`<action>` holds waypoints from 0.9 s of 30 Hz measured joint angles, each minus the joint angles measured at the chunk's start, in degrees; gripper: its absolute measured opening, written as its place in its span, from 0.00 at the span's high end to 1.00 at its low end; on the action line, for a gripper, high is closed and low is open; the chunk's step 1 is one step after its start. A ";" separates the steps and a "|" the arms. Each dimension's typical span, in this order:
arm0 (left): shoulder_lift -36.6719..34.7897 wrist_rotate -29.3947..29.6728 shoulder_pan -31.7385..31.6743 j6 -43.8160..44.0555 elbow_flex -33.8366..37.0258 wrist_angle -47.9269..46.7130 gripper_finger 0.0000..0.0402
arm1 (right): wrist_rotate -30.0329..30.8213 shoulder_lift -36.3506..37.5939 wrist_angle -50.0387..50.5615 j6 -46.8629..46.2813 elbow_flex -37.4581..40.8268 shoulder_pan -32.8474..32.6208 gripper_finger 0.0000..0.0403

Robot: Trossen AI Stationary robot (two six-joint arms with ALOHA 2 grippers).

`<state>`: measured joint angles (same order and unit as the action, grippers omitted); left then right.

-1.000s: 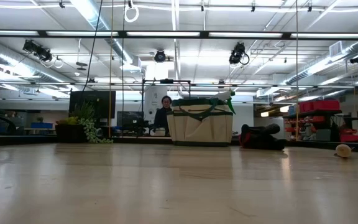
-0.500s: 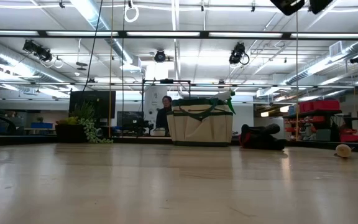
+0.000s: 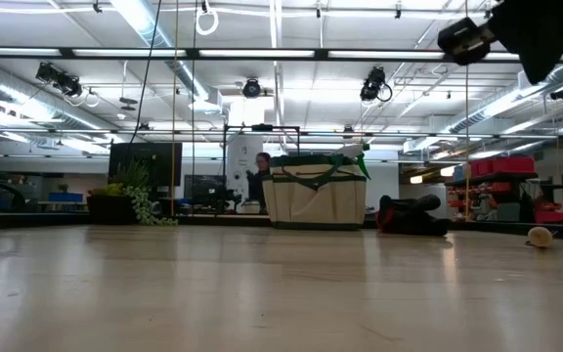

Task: Pick & Place Garden tools in Gardening bag
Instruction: Put the brown trowel into the white gardening bag

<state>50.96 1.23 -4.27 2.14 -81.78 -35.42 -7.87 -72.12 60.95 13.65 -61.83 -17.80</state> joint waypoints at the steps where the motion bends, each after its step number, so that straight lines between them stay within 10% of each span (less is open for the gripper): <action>1: 0.00 0.00 0.00 -0.22 0.00 0.00 0.99 | -0.59 0.00 -0.09 0.60 0.79 0.00 1.00; 27: 0.02 -1.95 0.02 -2.54 0.00 -0.01 0.99 | 0.95 0.00 -10.67 6.83 19.41 4.66 0.97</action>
<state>50.98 -0.71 -4.25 -0.40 -81.78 -35.43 -6.92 -72.12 50.29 20.48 -42.42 -13.15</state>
